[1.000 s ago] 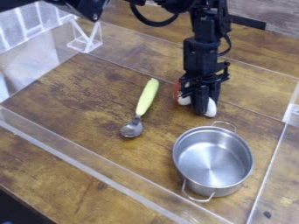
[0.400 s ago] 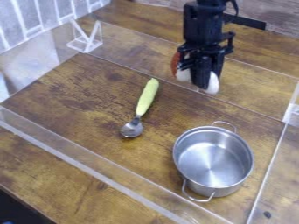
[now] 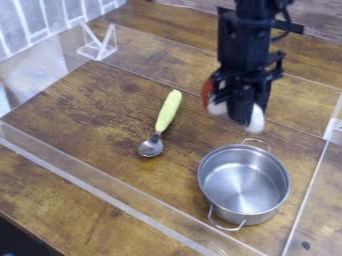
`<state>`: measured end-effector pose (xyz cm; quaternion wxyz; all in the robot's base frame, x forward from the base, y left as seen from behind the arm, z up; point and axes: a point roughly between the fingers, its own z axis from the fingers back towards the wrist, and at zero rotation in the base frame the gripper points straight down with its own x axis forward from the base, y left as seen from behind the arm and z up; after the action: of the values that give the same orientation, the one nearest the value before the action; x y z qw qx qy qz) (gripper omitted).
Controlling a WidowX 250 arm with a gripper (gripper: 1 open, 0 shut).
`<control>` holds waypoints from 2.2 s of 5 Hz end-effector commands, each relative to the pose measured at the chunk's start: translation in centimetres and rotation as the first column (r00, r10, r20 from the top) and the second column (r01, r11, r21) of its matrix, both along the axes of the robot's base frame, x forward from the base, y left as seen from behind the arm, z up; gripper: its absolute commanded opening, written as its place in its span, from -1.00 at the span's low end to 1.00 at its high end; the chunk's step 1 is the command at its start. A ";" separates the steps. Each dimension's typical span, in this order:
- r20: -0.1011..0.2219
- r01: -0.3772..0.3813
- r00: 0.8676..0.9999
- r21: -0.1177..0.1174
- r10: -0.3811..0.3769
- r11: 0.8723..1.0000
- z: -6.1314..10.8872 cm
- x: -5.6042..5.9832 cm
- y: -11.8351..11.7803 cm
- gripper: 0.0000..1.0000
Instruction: Put the mushroom in the silver pot
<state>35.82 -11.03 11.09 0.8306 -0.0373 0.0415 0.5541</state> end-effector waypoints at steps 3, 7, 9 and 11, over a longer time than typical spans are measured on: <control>0.102 0.030 0.994 -0.067 -0.023 0.997 -0.9 -1.2 -3.7 -1.00; 0.102 -0.120 0.986 -0.100 0.130 0.988 -1.0 -0.6 -3.0 -1.00; 0.098 -0.093 0.990 -0.107 0.103 0.990 -2.4 -0.4 -2.3 -1.00; 0.091 -0.134 0.985 -0.120 0.146 0.984 -3.4 0.0 -2.3 -1.00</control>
<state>34.93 -13.72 5.99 0.7919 -0.0931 0.0454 0.6019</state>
